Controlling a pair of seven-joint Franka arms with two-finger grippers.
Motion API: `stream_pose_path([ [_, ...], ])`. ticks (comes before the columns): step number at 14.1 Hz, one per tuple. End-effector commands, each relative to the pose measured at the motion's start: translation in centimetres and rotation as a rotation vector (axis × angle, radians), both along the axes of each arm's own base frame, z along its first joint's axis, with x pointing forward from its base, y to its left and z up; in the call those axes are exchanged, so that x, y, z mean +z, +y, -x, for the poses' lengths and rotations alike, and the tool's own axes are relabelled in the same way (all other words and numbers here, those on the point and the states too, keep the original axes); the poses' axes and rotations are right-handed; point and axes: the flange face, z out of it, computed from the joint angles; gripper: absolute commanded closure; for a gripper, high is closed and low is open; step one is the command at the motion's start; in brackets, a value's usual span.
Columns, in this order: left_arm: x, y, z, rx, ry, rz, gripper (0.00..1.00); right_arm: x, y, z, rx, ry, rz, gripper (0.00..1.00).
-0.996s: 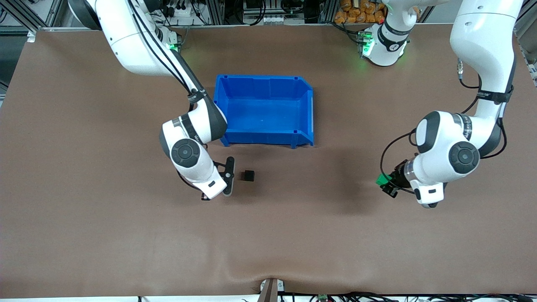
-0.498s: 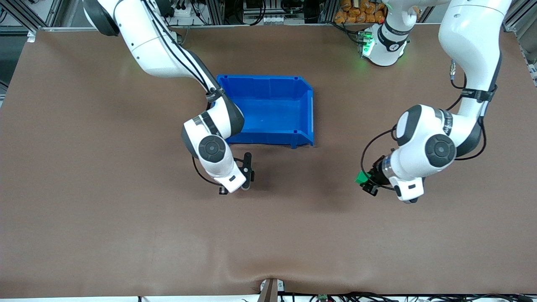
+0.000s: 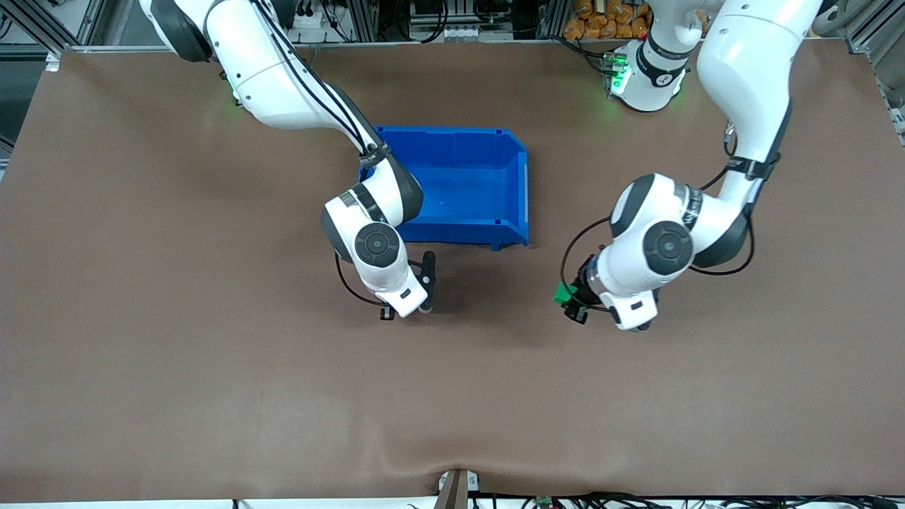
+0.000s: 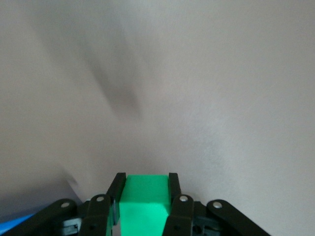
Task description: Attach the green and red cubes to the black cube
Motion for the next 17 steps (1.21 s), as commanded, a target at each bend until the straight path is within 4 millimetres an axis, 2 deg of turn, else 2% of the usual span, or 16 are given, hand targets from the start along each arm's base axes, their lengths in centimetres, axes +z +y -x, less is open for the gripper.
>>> stream_pose_path([
  [1, -0.7, -1.3, -0.5, 0.029, 0.016, 0.008, 1.0, -0.1, 0.1, 0.0, -0.01, -0.01, 0.023, 1.0],
  [7, -2.1, -1.7, -0.5, 0.089, 0.04, 0.002, 1.0, -1.1, 1.7, 1.1, -0.05, -0.01, 0.025, 1.0],
  [8, -2.2, -1.7, -0.5, 0.091, 0.04, 0.001, 1.0, -1.2, 1.7, 1.1, -0.053, -0.009, 0.026, 0.91],
  [10, -2.2, -1.8, -0.6, 0.094, 0.041, 0.005, 1.0, -1.2, 1.9, 1.3, -0.061, -0.011, 0.025, 0.0],
  [14, -2.6, -4.0, -0.1, 0.104, 0.037, 0.01, 1.0, -0.9, 2.2, 1.3, -0.071, -0.014, 0.022, 0.0],
  [17, -2.8, -5.5, 0.0, 0.131, 0.026, 0.022, 1.0, -0.1, 1.3, 0.6, -0.092, -0.016, 0.017, 0.0],
])
